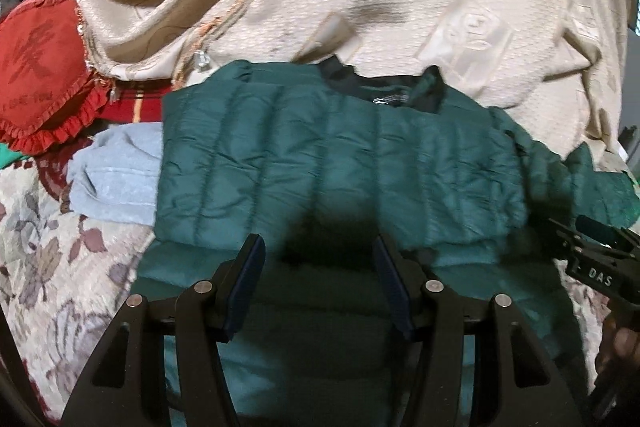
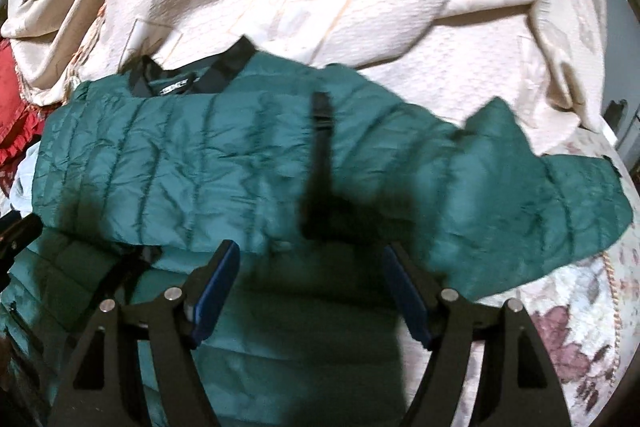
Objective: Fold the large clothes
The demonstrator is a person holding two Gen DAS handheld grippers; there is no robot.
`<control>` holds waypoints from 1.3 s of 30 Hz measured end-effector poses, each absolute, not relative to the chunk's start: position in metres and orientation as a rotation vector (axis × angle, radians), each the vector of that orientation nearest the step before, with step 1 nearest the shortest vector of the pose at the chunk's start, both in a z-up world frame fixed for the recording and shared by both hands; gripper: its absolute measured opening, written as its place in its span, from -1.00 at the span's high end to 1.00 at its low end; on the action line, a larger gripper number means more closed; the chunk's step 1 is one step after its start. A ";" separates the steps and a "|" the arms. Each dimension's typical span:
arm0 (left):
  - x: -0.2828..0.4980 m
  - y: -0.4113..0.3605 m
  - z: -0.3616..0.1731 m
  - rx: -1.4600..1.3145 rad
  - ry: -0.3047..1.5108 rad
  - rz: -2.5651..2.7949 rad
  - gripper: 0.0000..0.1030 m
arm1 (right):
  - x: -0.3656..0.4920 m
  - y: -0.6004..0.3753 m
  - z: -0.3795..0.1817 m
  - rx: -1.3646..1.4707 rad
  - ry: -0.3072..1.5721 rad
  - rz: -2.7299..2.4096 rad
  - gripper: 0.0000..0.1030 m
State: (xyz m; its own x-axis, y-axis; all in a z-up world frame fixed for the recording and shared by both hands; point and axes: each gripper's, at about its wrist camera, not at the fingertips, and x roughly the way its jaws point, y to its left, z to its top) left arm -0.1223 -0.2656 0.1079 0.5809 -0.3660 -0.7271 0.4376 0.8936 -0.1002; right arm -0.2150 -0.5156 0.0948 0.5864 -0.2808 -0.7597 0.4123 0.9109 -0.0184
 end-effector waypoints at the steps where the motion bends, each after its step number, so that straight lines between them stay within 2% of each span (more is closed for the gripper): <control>1: -0.126 -0.268 0.108 0.091 0.828 -0.478 0.25 | -0.220 -0.520 0.096 0.166 0.851 -0.418 -0.50; 24: -0.176 -0.343 0.101 0.054 0.875 -0.606 0.25 | -0.303 -0.672 0.088 0.253 0.846 -0.695 -0.59; 39: -0.186 -0.349 0.090 0.086 0.896 -0.612 0.25 | -0.325 -0.733 0.081 0.291 0.850 -0.798 -0.60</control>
State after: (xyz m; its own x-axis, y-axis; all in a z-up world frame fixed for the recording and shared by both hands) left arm -0.1859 -0.3491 0.0900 0.4670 -0.4634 -0.7531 0.5333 0.8270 -0.1781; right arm -0.3248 -0.7331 0.0810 0.3979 -0.5096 -0.7628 0.7290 0.6805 -0.0744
